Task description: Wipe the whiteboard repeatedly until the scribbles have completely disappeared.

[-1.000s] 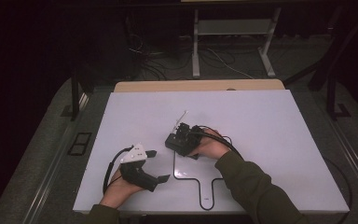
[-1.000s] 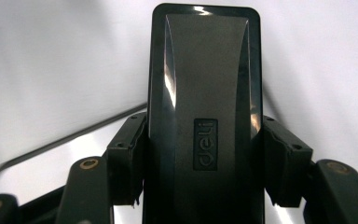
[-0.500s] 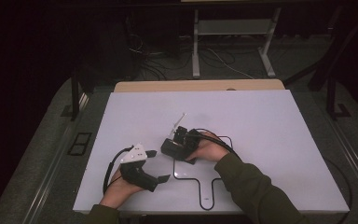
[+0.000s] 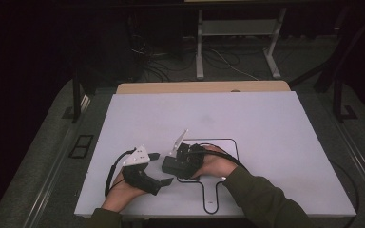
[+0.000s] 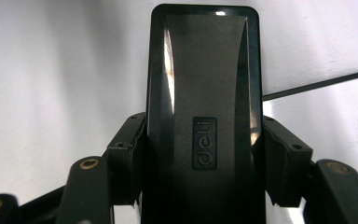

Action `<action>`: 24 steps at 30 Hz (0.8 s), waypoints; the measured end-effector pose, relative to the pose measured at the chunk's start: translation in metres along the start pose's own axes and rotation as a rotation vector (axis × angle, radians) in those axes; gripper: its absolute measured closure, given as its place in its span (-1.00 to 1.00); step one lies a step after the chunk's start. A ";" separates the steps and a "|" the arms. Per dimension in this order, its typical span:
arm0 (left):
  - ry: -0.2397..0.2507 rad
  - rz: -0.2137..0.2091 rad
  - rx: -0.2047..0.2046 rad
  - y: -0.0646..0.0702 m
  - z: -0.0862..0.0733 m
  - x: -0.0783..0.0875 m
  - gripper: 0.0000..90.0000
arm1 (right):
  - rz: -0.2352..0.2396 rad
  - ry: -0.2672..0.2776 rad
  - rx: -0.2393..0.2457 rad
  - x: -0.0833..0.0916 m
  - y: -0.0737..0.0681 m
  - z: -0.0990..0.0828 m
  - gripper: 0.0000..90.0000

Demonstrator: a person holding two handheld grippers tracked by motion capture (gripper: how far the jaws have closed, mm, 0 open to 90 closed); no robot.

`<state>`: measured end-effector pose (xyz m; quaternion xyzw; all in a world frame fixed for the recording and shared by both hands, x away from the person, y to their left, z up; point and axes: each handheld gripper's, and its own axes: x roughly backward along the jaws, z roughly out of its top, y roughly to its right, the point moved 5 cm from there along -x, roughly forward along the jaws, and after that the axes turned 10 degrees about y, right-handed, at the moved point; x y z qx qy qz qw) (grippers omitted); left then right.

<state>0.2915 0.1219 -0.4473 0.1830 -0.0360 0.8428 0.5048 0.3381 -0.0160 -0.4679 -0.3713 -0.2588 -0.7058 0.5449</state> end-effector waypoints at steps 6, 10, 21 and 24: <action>0.000 0.003 -0.004 -0.001 0.000 0.001 -1.00 | -0.082 0.000 -0.030 -0.004 0.033 0.006 -0.14; 0.001 0.002 -0.006 -0.003 0.000 0.002 -1.00 | -0.188 -0.005 -0.089 -0.004 0.071 0.009 -0.14; 0.003 0.003 0.002 -0.002 0.000 0.001 -1.00 | -0.171 -0.001 -0.131 -0.001 0.086 0.004 -0.14; -0.002 0.001 -0.006 -0.001 0.000 0.002 -1.00 | -0.157 0.007 -0.121 -0.003 0.084 0.007 -0.14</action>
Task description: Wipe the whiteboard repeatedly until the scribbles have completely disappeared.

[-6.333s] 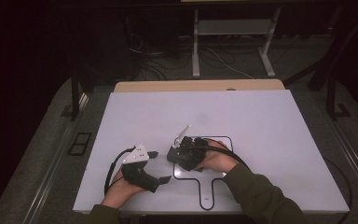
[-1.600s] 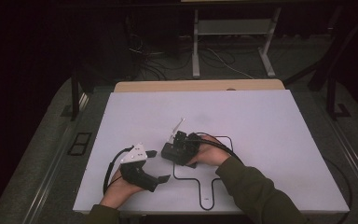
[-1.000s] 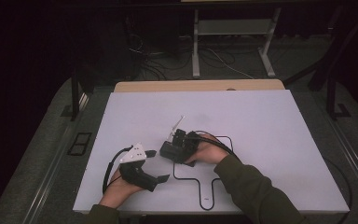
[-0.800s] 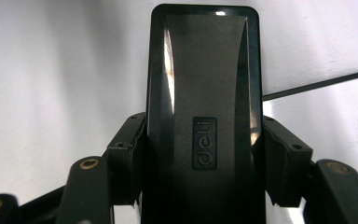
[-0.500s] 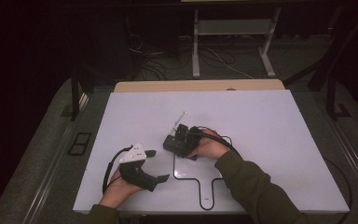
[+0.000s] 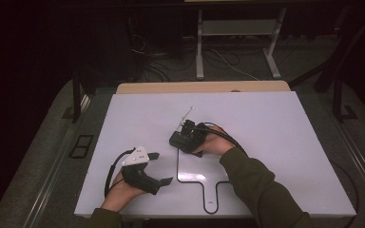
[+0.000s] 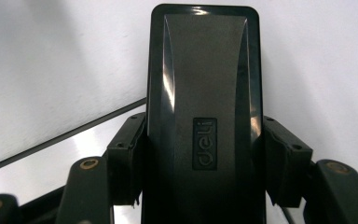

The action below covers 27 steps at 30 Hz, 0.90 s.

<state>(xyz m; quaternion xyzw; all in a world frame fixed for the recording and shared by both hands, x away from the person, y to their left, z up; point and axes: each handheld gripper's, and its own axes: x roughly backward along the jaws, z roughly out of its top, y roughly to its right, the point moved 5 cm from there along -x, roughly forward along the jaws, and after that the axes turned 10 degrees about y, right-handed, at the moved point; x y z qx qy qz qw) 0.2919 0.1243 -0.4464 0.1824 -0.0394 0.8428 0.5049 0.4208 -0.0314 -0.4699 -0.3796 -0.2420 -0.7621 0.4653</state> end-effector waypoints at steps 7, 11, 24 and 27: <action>0.004 0.000 0.004 -0.001 0.000 0.000 -1.00 | -0.009 0.019 -0.079 0.000 0.017 -0.003 -0.15; 0.002 0.000 0.000 -0.001 0.000 0.000 -1.00 | -0.014 0.006 -0.055 0.001 0.009 -0.002 -0.15; 0.009 0.005 0.009 -0.001 0.000 0.000 -1.00 | -0.056 -0.007 -0.088 0.010 0.023 -0.014 -0.15; 0.012 0.005 0.008 -0.001 0.001 0.000 -1.00 | -0.043 -0.004 -0.067 0.009 0.020 -0.013 -0.16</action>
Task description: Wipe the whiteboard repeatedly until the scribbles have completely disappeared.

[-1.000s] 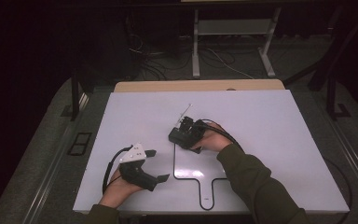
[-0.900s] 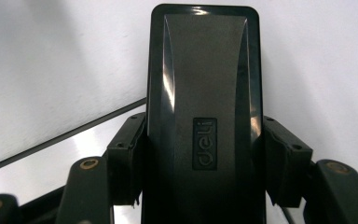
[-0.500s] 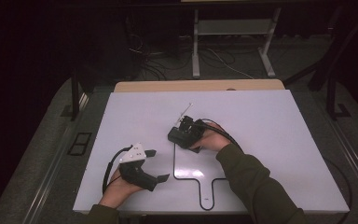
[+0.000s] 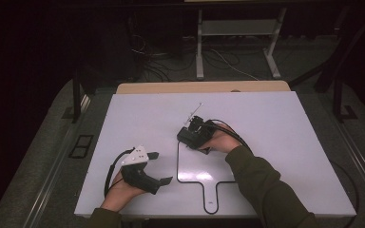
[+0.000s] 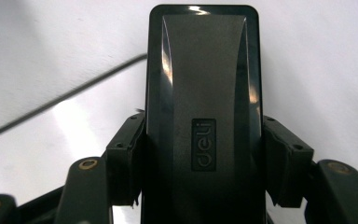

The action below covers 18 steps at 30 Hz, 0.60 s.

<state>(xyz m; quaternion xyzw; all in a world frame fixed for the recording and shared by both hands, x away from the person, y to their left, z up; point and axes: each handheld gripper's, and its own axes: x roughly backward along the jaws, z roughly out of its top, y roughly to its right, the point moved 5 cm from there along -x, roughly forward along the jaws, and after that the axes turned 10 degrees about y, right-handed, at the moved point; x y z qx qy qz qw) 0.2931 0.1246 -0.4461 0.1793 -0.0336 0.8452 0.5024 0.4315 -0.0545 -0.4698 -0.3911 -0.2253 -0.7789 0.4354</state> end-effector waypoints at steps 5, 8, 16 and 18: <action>0.002 0.002 -0.004 0.000 0.000 0.001 -1.00 | 0.009 0.028 0.012 0.002 -0.006 0.005 -0.19; 0.004 0.002 -0.002 0.000 0.000 0.001 -1.00 | 0.011 0.035 0.005 0.007 -0.008 0.007 -0.14; -0.001 0.001 -0.006 0.000 0.000 0.000 -1.00 | 0.025 0.019 0.058 0.007 -0.019 0.007 -0.13; -0.001 0.002 -0.005 0.000 0.000 0.000 -1.00 | 0.031 0.013 0.095 0.007 -0.025 0.008 -0.13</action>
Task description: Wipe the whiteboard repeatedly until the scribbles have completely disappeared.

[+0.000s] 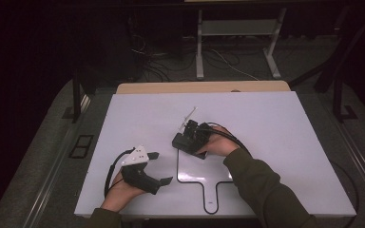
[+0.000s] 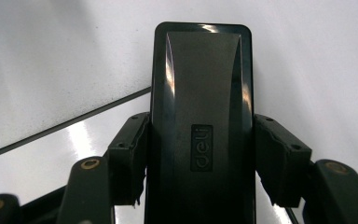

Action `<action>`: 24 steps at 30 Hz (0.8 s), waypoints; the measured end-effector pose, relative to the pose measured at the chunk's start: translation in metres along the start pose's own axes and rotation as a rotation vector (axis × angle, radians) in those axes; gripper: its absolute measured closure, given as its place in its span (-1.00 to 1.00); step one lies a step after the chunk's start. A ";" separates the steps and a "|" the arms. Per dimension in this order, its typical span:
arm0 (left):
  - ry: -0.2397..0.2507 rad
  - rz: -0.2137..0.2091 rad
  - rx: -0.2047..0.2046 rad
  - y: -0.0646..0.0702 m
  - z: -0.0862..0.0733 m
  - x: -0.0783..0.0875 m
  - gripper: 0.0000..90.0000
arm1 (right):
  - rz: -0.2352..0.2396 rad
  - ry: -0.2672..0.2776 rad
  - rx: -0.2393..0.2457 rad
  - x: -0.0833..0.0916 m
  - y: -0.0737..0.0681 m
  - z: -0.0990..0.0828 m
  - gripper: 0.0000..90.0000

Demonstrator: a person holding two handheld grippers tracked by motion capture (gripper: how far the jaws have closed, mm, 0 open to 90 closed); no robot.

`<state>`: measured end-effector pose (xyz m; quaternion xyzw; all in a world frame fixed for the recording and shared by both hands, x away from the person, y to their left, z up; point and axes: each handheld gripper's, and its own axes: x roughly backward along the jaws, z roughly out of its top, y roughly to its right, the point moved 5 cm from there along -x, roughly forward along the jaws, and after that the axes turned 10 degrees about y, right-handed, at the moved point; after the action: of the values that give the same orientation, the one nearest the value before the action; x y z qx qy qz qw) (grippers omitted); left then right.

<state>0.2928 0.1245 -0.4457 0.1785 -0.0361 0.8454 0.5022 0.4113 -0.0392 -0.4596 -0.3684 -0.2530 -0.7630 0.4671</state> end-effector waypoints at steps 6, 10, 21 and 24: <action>0.005 0.002 0.003 0.000 0.000 0.000 -1.00 | -0.103 0.001 -0.073 0.000 0.024 -0.003 -0.13; -0.001 -0.001 0.000 0.000 0.000 0.000 -1.00 | -0.092 -0.011 -0.043 -0.001 0.019 -0.001 -0.13; 0.003 0.002 0.001 0.000 0.000 0.000 -1.00 | -0.149 -0.009 -0.018 -0.003 0.020 0.001 -0.13; 0.003 0.000 0.000 0.000 0.000 0.000 -1.00 | -0.116 -0.018 -0.023 -0.002 0.015 0.001 -0.13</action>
<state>0.2927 0.1242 -0.4453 0.1771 -0.0354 0.8457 0.5022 0.4258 -0.0443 -0.4600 -0.3651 -0.2694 -0.7884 0.4155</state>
